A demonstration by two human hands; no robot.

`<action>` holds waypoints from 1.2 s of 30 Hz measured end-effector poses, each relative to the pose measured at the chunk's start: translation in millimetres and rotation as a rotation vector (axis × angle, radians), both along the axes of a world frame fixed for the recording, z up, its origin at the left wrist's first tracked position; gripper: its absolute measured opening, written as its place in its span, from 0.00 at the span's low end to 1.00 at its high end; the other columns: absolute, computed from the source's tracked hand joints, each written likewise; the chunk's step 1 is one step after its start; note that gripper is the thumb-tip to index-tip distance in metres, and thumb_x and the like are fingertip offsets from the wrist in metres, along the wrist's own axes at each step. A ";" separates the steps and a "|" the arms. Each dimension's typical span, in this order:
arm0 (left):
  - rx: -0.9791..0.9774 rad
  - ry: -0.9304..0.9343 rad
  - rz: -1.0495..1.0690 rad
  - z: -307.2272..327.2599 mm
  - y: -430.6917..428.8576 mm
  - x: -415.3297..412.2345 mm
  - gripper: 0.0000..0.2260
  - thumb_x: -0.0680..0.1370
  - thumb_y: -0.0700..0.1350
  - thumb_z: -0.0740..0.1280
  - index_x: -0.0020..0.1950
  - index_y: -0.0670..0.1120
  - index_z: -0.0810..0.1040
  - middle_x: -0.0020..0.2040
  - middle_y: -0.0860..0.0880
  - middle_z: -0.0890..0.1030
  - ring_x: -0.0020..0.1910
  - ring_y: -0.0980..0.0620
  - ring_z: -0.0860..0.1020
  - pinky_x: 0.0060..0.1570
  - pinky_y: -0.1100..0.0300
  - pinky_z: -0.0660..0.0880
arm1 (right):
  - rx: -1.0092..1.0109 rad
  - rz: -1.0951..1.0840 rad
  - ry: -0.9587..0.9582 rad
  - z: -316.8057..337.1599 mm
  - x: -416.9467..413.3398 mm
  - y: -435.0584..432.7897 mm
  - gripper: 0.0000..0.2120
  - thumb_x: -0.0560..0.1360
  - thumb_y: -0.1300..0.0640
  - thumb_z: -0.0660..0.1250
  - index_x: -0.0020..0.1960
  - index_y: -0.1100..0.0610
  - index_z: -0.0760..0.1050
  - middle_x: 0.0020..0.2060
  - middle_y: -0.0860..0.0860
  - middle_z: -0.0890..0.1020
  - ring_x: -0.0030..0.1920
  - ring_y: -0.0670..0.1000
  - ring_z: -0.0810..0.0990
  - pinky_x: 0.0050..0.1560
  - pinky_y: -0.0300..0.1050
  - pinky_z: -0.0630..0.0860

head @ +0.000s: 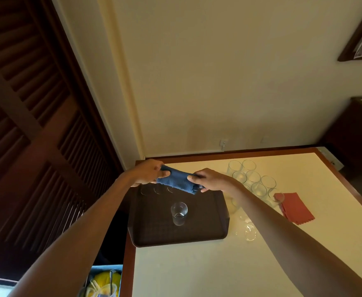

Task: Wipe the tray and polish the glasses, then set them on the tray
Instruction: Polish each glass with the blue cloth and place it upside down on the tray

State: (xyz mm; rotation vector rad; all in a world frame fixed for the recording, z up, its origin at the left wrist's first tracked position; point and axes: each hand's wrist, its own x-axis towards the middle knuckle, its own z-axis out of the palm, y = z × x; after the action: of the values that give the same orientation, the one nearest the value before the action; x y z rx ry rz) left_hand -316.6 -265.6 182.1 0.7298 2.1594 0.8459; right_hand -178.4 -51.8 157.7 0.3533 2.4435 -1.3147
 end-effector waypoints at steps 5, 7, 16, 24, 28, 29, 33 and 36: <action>0.202 -0.176 -0.019 -2.7 3.0 14.4 0.07 0.81 0.41 0.71 0.59 0.42 0.81 0.55 0.41 0.85 0.53 0.47 0.86 0.48 0.54 0.84 | -0.077 0.022 0.031 -4.1 3.9 0.0 0.17 0.73 0.45 0.75 0.49 0.59 0.79 0.42 0.54 0.82 0.42 0.50 0.80 0.47 0.43 0.73; 0.215 -0.186 -0.037 -6.4 7.2 20.5 0.06 0.80 0.39 0.71 0.57 0.43 0.82 0.53 0.41 0.86 0.52 0.46 0.86 0.49 0.54 0.84 | -0.165 0.018 0.021 -11.8 4.9 -8.3 0.18 0.71 0.46 0.78 0.51 0.58 0.79 0.43 0.51 0.84 0.44 0.51 0.83 0.48 0.42 0.77; 0.244 -0.210 0.150 -45.5 0.2 22.2 0.13 0.75 0.38 0.77 0.56 0.34 0.84 0.52 0.37 0.86 0.51 0.43 0.86 0.44 0.55 0.85 | -0.413 0.111 -0.124 -44.1 13.9 -18.1 0.10 0.80 0.55 0.68 0.57 0.59 0.78 0.48 0.53 0.87 0.46 0.51 0.87 0.46 0.42 0.82; 0.125 -0.215 0.281 -118.4 -22.6 24.8 0.14 0.80 0.36 0.71 0.63 0.50 0.80 0.55 0.48 0.85 0.54 0.50 0.84 0.56 0.56 0.82 | -0.423 -0.108 -0.106 -98.6 19.3 6.1 0.08 0.82 0.58 0.65 0.58 0.62 0.75 0.47 0.57 0.84 0.39 0.52 0.82 0.42 0.46 0.80; -0.041 -0.222 0.165 -173.7 -20.8 42.4 0.36 0.71 0.43 0.82 0.75 0.52 0.69 0.66 0.52 0.76 0.63 0.50 0.77 0.55 0.59 0.77 | -0.476 -0.224 -0.121 -115.1 16.2 4.8 0.12 0.82 0.52 0.66 0.55 0.61 0.76 0.39 0.55 0.82 0.32 0.49 0.78 0.32 0.42 0.75; -0.060 -0.207 0.152 -185.0 -18.2 49.2 0.41 0.69 0.46 0.84 0.77 0.53 0.68 0.68 0.53 0.74 0.65 0.50 0.76 0.58 0.57 0.76 | -0.483 -0.247 -0.118 -117.2 15.3 2.8 0.15 0.81 0.48 0.65 0.54 0.61 0.76 0.37 0.54 0.81 0.30 0.49 0.76 0.31 0.42 0.73; 0.002 -0.129 0.196 -221.3 -3.6 73.8 0.46 0.62 0.54 0.87 0.76 0.53 0.71 0.68 0.54 0.79 0.64 0.52 0.78 0.66 0.51 0.75 | -0.454 -0.230 -0.117 -127.8 10.9 -4.0 0.23 0.80 0.40 0.63 0.47 0.61 0.78 0.32 0.54 0.79 0.26 0.49 0.72 0.28 0.41 0.69; 0.066 -0.043 0.252 -227.7 6.3 84.9 0.34 0.67 0.50 0.84 0.70 0.52 0.77 0.59 0.55 0.84 0.54 0.55 0.83 0.58 0.59 0.79 | -0.385 -0.179 -0.146 -136.1 11.8 -6.5 0.23 0.80 0.39 0.63 0.46 0.59 0.78 0.31 0.54 0.77 0.26 0.49 0.71 0.28 0.41 0.67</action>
State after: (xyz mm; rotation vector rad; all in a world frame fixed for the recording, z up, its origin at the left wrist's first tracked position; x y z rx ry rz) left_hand -231.7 -259.3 -45.6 0.4714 2.2235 1.0571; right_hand -166.6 -58.4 21.6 0.5510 2.0197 -1.7279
